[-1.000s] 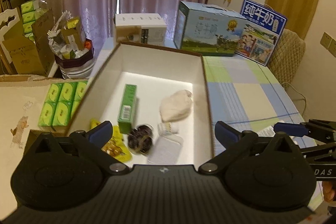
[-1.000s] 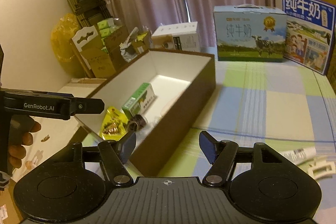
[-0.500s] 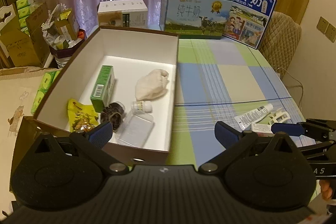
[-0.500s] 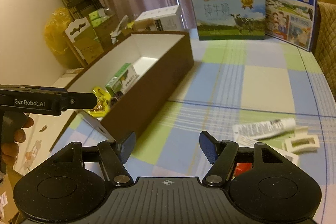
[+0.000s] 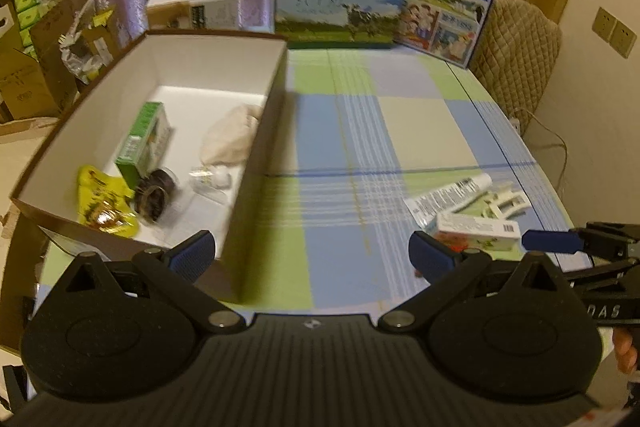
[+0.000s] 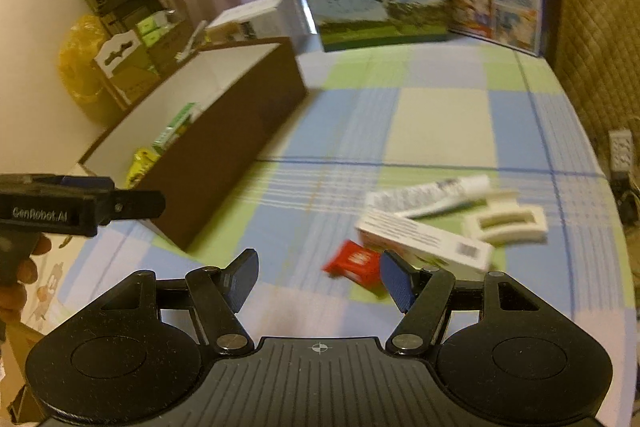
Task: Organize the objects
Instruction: 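Move both tools back toward the red candy and white ointment box, then grasp the red candy with the left tool while the right tool grasps the white ointment box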
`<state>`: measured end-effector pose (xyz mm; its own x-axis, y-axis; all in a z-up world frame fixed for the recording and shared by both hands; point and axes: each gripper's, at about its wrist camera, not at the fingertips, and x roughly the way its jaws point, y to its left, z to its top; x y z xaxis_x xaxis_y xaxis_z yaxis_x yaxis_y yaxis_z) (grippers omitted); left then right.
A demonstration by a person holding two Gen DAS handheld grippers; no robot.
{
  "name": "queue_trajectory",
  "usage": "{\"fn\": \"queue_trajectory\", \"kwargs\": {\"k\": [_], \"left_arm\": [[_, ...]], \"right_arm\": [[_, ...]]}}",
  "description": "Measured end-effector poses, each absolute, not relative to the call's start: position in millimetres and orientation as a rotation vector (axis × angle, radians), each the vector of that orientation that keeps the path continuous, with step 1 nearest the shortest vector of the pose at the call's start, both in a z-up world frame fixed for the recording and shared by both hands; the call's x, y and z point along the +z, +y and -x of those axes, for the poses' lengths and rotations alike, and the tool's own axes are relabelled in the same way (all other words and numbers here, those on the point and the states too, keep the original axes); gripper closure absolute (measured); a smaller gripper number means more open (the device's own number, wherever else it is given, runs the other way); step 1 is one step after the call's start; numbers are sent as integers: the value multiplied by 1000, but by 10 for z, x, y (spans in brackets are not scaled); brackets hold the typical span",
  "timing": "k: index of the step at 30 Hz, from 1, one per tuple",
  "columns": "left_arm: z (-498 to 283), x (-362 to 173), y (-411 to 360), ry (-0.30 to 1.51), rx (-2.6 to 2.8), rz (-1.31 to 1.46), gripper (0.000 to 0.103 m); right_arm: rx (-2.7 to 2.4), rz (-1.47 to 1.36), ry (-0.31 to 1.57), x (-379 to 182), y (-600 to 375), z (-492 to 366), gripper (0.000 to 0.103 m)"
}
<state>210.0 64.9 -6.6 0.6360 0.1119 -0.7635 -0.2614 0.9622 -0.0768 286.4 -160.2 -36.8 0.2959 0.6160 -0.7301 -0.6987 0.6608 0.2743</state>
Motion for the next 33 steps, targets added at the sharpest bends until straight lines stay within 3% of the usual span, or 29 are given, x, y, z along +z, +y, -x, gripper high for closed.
{"fn": "queue_trajectory", "kwargs": {"k": [33], "left_arm": [[-2898,-978,-523,999,-13,135,3]], "right_arm": [[572,-17,1017,-754,-2887,-3271,39]]}}
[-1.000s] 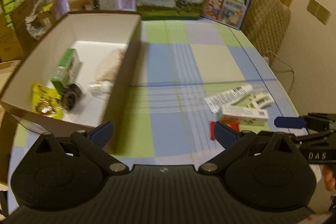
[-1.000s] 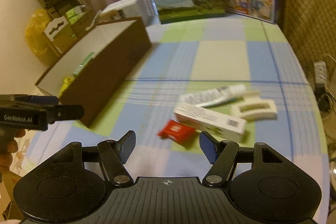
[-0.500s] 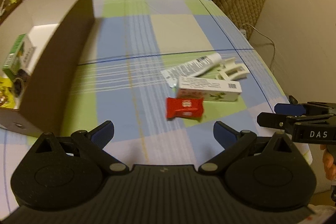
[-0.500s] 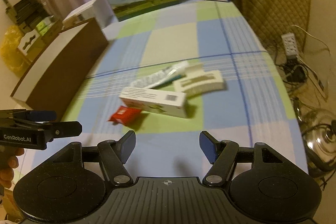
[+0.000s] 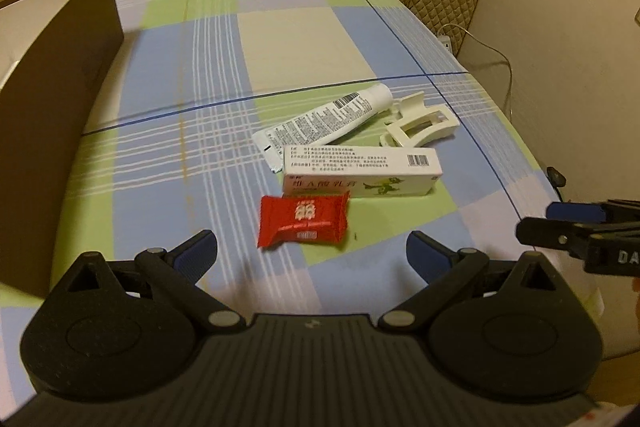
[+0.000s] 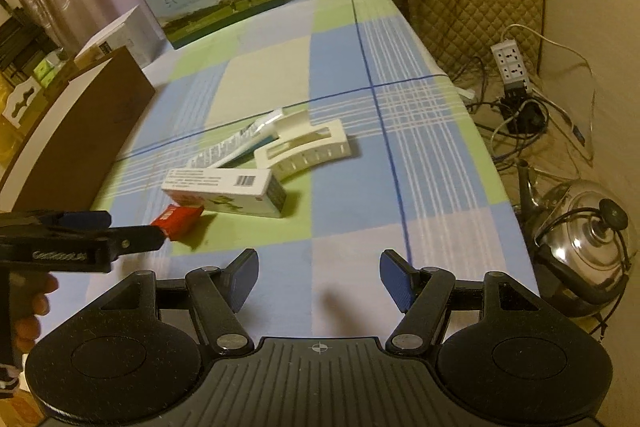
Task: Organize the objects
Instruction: 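Grasp the red candy with the left tool while the right tool grasps the white ointment box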
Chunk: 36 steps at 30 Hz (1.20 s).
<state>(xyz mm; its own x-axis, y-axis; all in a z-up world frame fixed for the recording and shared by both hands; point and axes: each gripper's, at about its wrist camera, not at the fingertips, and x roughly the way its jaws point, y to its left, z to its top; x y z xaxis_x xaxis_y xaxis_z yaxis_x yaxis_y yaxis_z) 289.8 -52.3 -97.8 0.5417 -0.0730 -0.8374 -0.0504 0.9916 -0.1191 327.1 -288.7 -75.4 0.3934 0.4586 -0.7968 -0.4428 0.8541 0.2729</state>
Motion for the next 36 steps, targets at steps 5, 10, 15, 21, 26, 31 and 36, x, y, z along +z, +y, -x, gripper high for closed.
{"fn": "queue_trajectory", "kwargs": {"k": [5,10,15,21,26,31,36], "left_arm": [[-3081,-1123,-547,1010,11,115,5],[-3236,-1250,-528,1029,20,109,12],[-3314,-1339,-462,1037,33,115,24],[-3270,-1394,-370,1043,15,141,48],[-3163,-1388,-264,1035,20,141,57],[-3025,-1382,-83,1038,71,173,58],[-2877,-1371,88,1041,122,208,58]], "right_arm": [[568,-18,1025,-791,-2920,-3299,39],[566,-15,1032,-818,-2925,-3347,39],[588,-3,1026,-821,-2866,-3382,39],[657,36,998,-834,-2663,-3445,39],[737,75,959,-871,-2426,-3527,39],[795,99,918,-960,-2232,-3671,39],[834,116,905,-1078,-2074,-3789,39]]}}
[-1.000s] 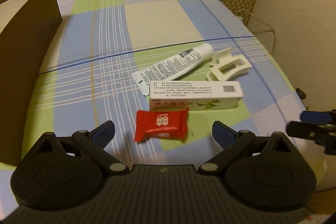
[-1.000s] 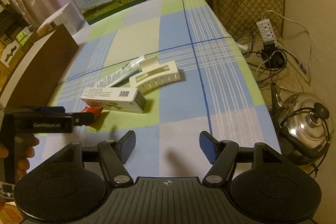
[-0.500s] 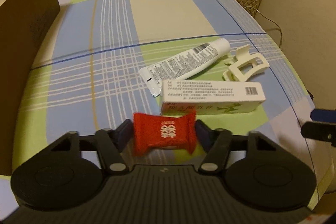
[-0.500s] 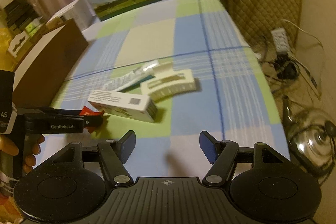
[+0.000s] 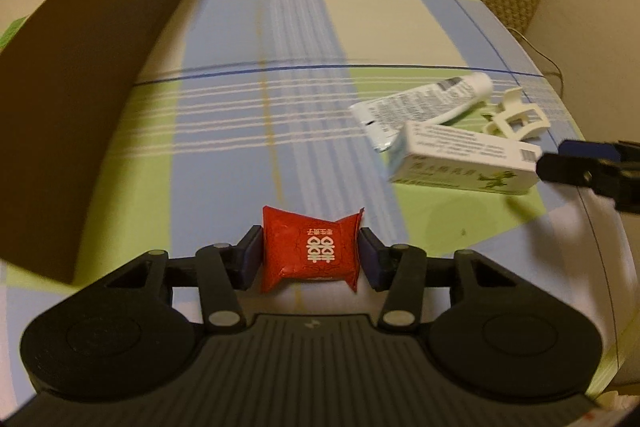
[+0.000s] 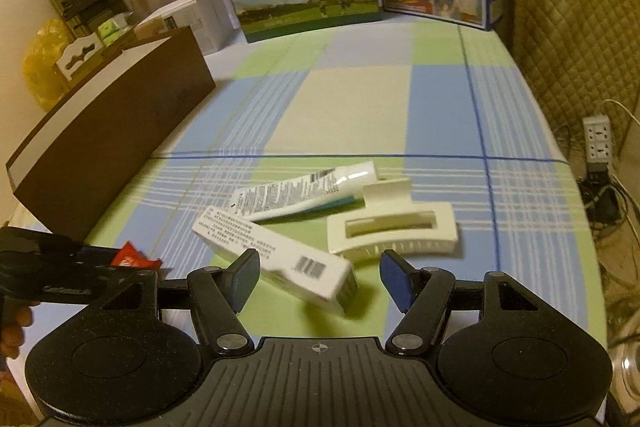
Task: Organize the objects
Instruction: 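Grasp the red candy with the left tool while the right tool grasps the white ointment box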
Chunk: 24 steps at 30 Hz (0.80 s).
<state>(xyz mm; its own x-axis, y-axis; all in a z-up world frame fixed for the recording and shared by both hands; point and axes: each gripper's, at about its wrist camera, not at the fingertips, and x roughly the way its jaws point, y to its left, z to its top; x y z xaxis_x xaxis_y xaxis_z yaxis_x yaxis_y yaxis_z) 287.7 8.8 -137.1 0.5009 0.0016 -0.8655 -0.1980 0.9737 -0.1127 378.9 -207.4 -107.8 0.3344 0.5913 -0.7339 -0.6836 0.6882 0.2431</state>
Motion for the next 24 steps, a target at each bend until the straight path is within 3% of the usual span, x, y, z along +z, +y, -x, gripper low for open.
{"fn": "queue_trajectory", "kwargs": {"k": [24], "left_arm": [[-2505,-1326,420,1038,227,282,57]], "right_arm": [[1020,277,925,-1134,-1499,-3345,39]]}}
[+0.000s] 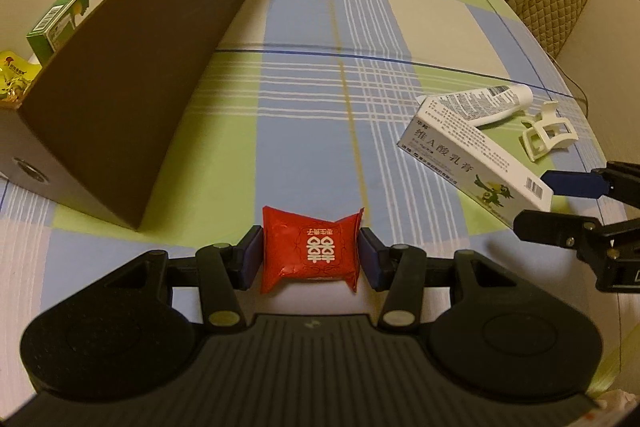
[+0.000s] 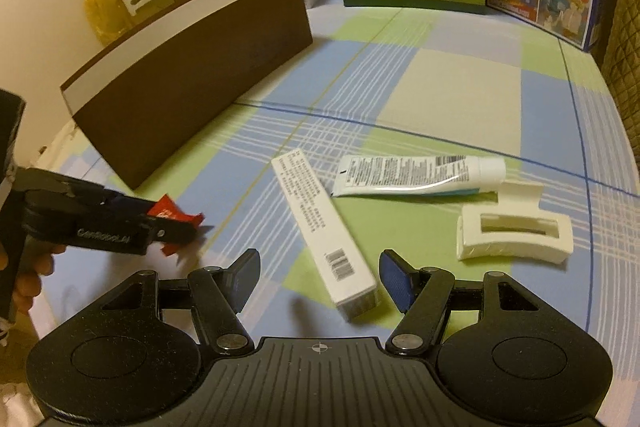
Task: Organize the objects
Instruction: 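Grasp the red candy with the left tool while the right tool grasps the white ointment box, then carry the red candy and ointment box into the open box with both tools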
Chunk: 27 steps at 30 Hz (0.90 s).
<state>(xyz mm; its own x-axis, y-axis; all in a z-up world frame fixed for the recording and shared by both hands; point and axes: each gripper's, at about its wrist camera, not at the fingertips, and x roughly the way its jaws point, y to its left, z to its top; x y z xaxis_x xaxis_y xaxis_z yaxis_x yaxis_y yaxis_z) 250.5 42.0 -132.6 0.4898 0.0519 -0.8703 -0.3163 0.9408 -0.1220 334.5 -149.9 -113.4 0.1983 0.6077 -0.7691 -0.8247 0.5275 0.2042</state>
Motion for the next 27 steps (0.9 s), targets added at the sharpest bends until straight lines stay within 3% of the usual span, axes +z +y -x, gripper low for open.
{"fn": "queue_trajectory", "kwargs": {"k": [8,10,15,18,27], "left_arm": [[-2457,-1315,472,1031,242,285,57],[-2450,-1316,483,1028,246,286,57],[-2441,-1324,508,1024,253,286,57],[-2425,-1327,507,1023,257,285,58],[-2369,-1306,503,1033,228,291,60]], "right_arm": [[1014,315,900,-1149,-1291,-3423,43],[1022,340,892,-1163,-1220,-3410,53],[1013,419,893,-1279,-1053,-3382,64],[1008,447,900,-1320,-1029,-3372,78],[1006,432,937,-1233,-1051,-3282,81]]}}
